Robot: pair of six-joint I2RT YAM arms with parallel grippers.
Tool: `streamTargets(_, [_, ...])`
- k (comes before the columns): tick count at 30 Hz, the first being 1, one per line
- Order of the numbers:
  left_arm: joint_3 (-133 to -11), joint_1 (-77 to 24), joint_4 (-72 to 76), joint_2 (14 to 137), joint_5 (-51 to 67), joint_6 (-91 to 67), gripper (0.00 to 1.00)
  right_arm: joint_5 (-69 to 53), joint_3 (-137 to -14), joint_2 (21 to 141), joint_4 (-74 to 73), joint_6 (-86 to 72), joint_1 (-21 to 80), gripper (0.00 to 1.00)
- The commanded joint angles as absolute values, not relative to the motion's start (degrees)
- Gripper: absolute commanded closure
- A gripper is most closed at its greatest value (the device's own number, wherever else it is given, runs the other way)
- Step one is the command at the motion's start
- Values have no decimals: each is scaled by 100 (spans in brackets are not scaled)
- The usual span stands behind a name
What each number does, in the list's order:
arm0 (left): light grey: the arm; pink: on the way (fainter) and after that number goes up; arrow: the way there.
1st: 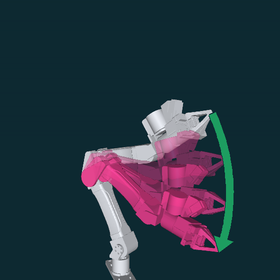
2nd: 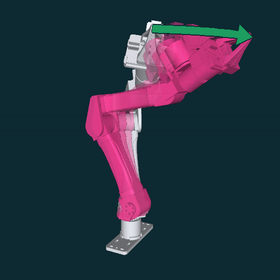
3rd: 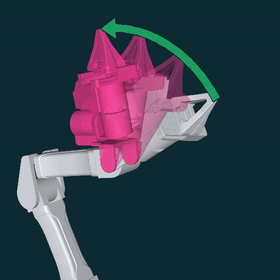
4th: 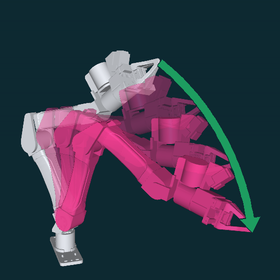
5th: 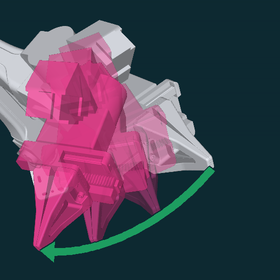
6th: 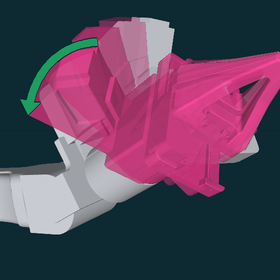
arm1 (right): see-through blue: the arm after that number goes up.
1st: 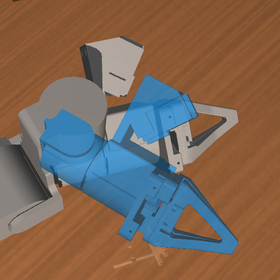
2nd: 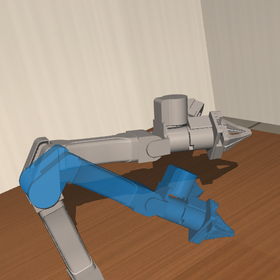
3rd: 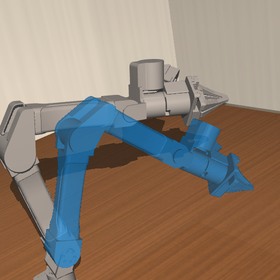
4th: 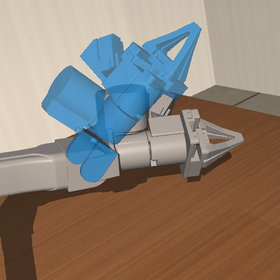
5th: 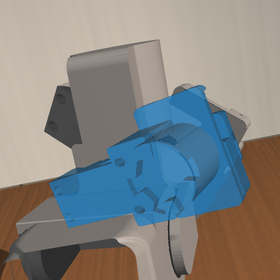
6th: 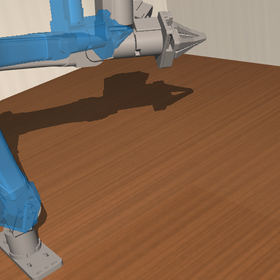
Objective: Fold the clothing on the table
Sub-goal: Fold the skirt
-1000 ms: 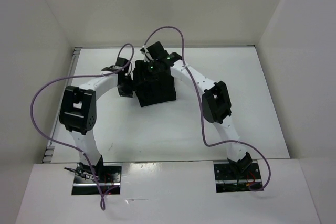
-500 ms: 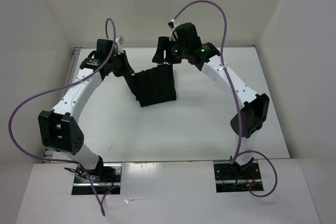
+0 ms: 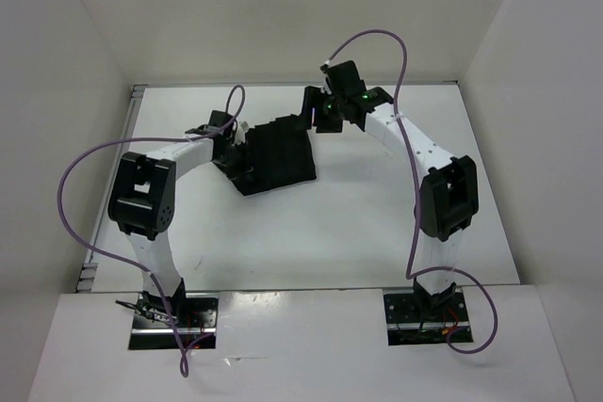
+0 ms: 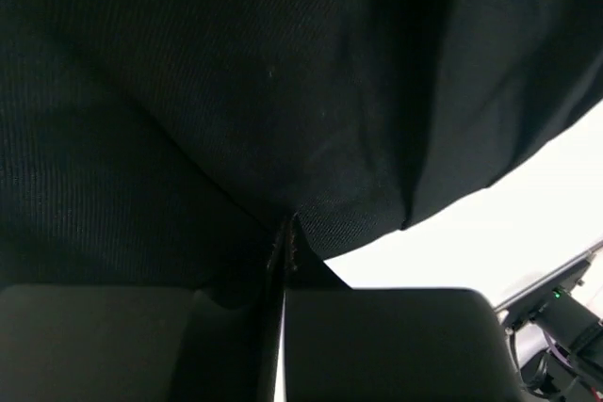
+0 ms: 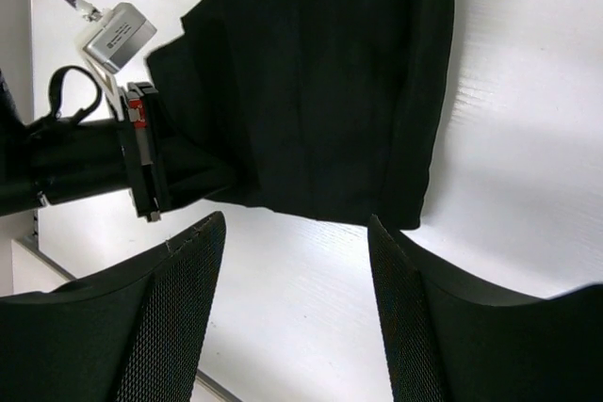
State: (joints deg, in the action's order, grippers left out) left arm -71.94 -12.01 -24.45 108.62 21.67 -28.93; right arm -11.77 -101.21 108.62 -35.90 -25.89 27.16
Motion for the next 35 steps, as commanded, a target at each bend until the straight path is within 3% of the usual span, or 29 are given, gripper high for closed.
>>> streamTargets(1, [-7189,-1178,-2207,10916,2057,-2936,100,-1187,-10029,10460,-3313,-2593,2620,33])
streamTargets(7, [-7760,-1178,-2505,10417,2329,-2936,99,-1396,-9976,10100,-3366,-2593,2505,33])
streamTargets(10, [-8269,-1178,-2838,9661,2181,-2865,77,-1581,-9635,9636,-3226,-2688,2303,31])
streamTargets(11, [-8340,-1091,-2900,9485,2180,-2787,58,-1582,-9459,9459,-3121,-2742,2155,31])
streamTargets(12, [-8341,-1029,-2970,9153,2180,-2734,49,-1582,-9266,9292,-2955,-2803,2066,30])
streamTargets(15, [-7991,-853,-3050,8588,1952,-2681,42,-1582,-8266,8641,-2883,-2918,1601,28])
streamTargets(24, [-6013,-800,-2717,7164,1293,-3190,41,-2187,-6059,7313,-2883,-2918,301,27])
streamTargets(26, [-5784,-800,-2716,7058,1292,-3243,38,-2468,-5724,7190,-2883,-2918,106,27])
streamTargets(35, [-5589,-800,-2593,7207,1354,-3410,36,-2873,-5476,7189,-2997,-2865,-264,27])
